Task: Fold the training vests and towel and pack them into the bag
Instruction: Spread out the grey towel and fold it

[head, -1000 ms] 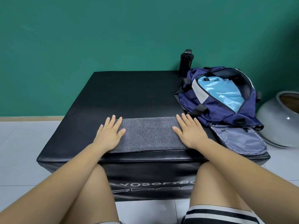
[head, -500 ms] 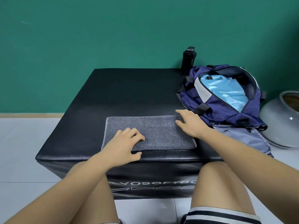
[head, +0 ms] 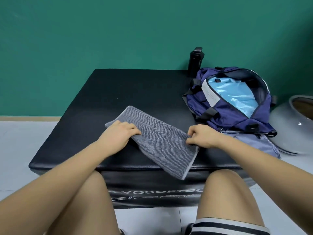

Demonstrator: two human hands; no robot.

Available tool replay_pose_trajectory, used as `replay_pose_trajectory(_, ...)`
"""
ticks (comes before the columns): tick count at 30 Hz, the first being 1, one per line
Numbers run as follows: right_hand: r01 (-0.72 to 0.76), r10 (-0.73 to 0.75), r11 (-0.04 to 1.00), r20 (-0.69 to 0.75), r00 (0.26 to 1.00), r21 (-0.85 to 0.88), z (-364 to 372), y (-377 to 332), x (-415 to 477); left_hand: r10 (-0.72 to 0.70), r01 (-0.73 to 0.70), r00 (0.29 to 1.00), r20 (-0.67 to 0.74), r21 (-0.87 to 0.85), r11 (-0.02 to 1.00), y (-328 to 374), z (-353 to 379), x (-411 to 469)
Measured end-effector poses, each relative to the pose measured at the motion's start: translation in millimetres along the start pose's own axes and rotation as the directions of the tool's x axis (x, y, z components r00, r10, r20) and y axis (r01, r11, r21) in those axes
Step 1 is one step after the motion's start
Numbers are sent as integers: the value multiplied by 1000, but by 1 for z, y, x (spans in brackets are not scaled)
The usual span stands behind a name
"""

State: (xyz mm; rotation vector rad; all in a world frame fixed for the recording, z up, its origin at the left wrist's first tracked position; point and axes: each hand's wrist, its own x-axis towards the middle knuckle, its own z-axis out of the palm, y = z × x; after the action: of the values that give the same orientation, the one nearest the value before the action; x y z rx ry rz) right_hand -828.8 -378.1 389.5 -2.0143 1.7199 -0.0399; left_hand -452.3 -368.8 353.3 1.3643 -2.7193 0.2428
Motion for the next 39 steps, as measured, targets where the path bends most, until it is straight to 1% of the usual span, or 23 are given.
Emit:
replay_pose_trajectory(3, -66, 47, 982, 107, 993, 175, 10, -13, -24, -16, 16, 1000, -7, 2, 1000, -17, -3, 23)
replay_pose_trajectory(7, -139, 10, 904, 304, 953, 404, 34, -41, -55, -89, 89, 996, 5, -9, 996, -14, -3, 52)
replay_pose_trajectory(10, -192, -27, 841, 393, 919, 506, 51, -60, -69, -151, 144, 982, 110, 71, 987, -12, 3, 70)
replay_pose_trajectory(12, -213, -27, 832, 420, 907, 512, 56, -68, -75, -157, 135, 967, 199, 119, 984, -12, 3, 72)
replay_pose_trajectory(14, -179, -1, 880, 381, 925, 439, 52, -69, -77, -157, 130, 959, 236, 126, 983, -11, -1, 63)
replay_pose_trajectory(16, -94, 11, 952, 274, 962, 292, 47, -64, -77, -144, 123, 964, 222, 108, 987, -7, -9, 49)
replay_pose_trajectory(18, 31, -37, 996, 75, 996, 87, 47, -58, -79, -103, 99, 981, 164, 36, 994, -3, -17, 29)
replay_pose_trajectory(19, 108, -110, 993, -45, 993, -37, 49, -56, -80, -87, 88, 988, 130, -7, 996, 1, -22, 18)
replay_pose_trajectory(20, 199, -222, 968, -152, 963, -152, 53, -54, -81, -78, 84, 992, 104, -49, 995, 6, -26, 7)
replay_pose_trajectory(21, 298, -351, 924, -227, 908, -238, 56, -53, -82, -76, 83, 993, 90, -87, 993, 14, -29, -4)
replay_pose_trajectory(22, 389, -464, 873, -256, 848, -292, 59, -53, -83, -76, 86, 993, 89, -111, 990, 24, -33, -15)
replay_pose_trajectory(23, 461, -542, 828, -244, 804, -320, 60, -54, -83, -75, 86, 993, 91, -126, 988, 34, -36, -25)
replay_pose_trajectory(24, 515, -592, 793, -209, 778, -326, 63, -54, -84, -67, 79, 994, 86, -138, 987, 43, -37, -35)
replay_pose_trajectory(27, 604, -666, 719, -90, 741, -344, 72, -56, -84, -32, 47, 996, 85, -180, 983, 65, -35, -61)
replay_pose_trajectory(30, 625, -693, 657, -11, 721, -422, 80, -56, -82, -16, 37, 993, 121, -175, 984, 81, -27, -80)
replay_pose_trajectory(33, 610, -705, 572, 51, 707, -549, 86, -54, -78, 2, 10, 989, 148, -78, 997, 86, -16, -90)
replay_pose_trajectory(36, 588, -693, 576, 42, 720, -567, 92, -52, -76, 10, -15, 984, 178, 26, 1000, 91, -9, -87)
replay_pose_trajectory(39, 587, -695, 617, -15, 718, -524, 92, -49, -75, 16, -22, 985, 175, 31, 999, 99, -9, -81)
